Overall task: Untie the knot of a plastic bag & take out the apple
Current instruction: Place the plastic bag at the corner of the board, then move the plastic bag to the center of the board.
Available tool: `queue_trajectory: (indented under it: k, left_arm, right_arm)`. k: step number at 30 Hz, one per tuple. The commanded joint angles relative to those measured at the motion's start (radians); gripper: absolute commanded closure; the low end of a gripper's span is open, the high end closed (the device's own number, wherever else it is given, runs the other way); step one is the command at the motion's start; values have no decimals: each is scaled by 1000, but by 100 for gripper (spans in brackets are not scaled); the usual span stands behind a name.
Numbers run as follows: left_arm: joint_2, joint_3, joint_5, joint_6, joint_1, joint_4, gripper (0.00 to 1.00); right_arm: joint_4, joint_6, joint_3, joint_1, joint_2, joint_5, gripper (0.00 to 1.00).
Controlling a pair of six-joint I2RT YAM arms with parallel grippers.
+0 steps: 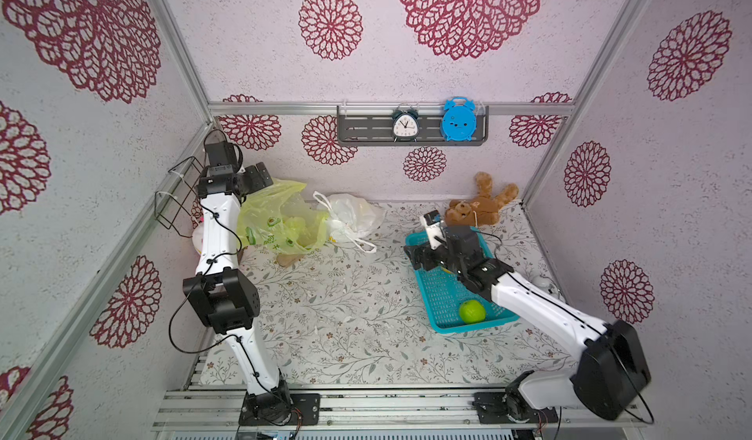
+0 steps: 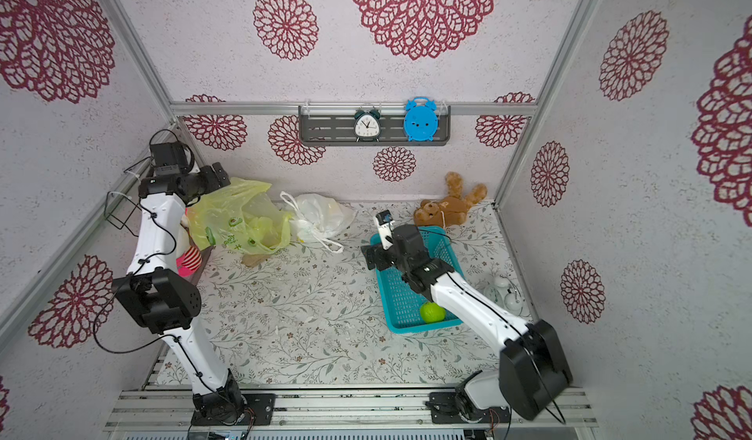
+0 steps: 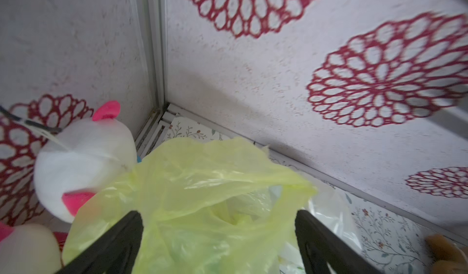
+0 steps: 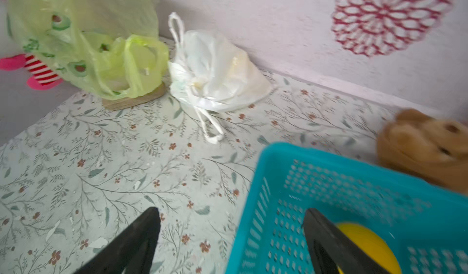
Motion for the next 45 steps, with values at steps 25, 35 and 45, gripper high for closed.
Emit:
queue_trajectory:
  k: [25,35,45]
  left_arm:
    - [-988,-1185,52,-132,-281,343,3]
    - [-1086,-1335,-2,-155,-426,424,3]
    - [-1026,-1417,-13,-44,-562,584,3]
  right_arm:
    - [89,-416,1054,95,1063,157,31]
    - [118,-303,682,110,736,53,89]
    - [264,-40,47,132,231,-223,94]
